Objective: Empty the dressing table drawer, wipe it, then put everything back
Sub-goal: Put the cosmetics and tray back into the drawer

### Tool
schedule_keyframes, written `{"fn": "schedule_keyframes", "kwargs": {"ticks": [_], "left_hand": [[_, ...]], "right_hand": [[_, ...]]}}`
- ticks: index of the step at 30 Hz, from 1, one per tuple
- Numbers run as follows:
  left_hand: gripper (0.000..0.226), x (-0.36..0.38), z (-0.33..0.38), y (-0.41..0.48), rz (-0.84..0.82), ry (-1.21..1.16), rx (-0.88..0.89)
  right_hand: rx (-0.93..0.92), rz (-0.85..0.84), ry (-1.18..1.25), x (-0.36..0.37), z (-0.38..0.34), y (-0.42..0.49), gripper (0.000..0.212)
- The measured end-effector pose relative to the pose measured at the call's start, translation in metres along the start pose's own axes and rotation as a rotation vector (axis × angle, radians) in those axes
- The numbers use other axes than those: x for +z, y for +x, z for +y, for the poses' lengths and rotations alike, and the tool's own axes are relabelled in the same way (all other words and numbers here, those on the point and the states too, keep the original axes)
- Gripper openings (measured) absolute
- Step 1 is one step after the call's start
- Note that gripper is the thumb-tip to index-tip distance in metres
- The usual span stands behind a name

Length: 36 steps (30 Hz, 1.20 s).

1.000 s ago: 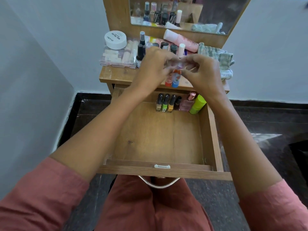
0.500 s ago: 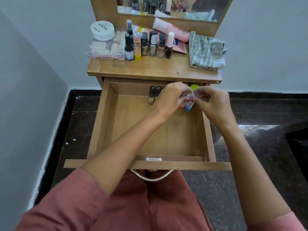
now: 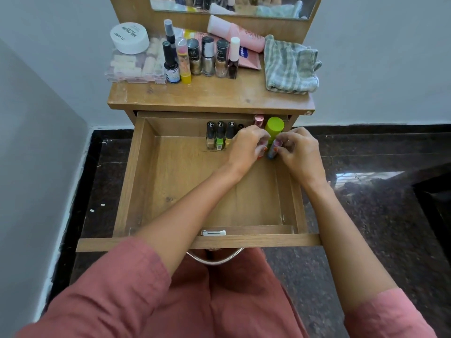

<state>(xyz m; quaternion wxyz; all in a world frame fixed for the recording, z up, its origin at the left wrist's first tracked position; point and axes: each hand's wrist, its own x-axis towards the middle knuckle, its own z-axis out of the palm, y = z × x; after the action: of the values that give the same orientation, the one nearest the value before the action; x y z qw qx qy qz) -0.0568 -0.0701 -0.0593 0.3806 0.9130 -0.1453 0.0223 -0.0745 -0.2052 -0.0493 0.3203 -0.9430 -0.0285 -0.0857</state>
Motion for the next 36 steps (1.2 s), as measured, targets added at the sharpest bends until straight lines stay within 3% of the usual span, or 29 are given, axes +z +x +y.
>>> {"fn": "schedule_keyframes", "kwargs": {"ticks": [28,36], "left_hand": [[0.023,0.004,0.007,0.0,0.05,-0.094,0.024],[0.021,-0.027,0.007,-0.004,0.162,-0.09,0.087]], "right_hand": [[0.04,0.033,-0.056,0.006,0.001,-0.001,0.022],[0.005,0.094,0.025,-0.006,-0.025,0.006,0.023]]}}
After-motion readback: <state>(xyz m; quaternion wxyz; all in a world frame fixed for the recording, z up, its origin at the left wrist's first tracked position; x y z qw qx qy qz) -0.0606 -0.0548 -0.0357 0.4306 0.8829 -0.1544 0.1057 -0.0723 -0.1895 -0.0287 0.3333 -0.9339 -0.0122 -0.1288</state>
